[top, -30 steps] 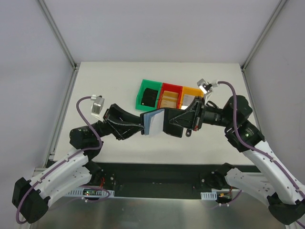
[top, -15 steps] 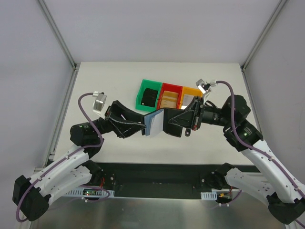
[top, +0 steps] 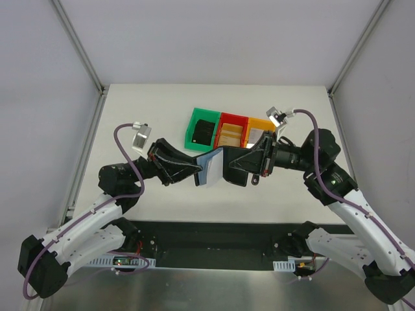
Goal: Take the credit cards out of the card holder
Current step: Place the card holder at the center of the board.
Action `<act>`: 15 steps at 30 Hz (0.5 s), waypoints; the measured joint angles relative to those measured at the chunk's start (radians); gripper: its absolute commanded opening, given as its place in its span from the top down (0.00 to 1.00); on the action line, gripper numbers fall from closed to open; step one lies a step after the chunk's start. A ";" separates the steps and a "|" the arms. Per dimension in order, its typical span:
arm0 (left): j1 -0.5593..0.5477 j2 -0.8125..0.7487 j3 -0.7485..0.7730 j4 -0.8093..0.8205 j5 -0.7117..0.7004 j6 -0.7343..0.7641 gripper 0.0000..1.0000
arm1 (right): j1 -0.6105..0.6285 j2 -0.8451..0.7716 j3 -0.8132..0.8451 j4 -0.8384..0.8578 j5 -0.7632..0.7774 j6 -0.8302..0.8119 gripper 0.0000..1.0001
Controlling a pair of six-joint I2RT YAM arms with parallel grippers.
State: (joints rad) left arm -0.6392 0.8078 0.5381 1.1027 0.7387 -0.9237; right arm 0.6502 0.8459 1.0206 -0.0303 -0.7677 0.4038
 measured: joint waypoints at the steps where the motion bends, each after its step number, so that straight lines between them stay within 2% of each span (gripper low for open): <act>1: 0.000 -0.002 0.000 -0.003 0.002 0.000 0.89 | 0.000 0.001 0.000 0.000 0.000 0.000 1.00; 3: 0.002 -0.008 0.000 -0.010 0.008 0.005 1.00 | 0.000 0.005 0.000 0.000 0.000 0.000 1.00; 9: 0.019 -0.013 0.028 -0.082 0.013 0.030 1.00 | -0.003 0.013 0.000 0.011 0.001 0.000 0.96; 15: 0.019 -0.018 0.103 -0.256 0.016 0.077 1.00 | -0.006 0.020 -0.006 0.017 0.016 0.000 0.93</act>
State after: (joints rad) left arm -0.6205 0.7902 0.6411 0.8467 0.7551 -0.8463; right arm 0.6445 0.8661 1.0149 -0.0132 -0.7517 0.4038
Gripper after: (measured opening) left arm 0.022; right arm 0.058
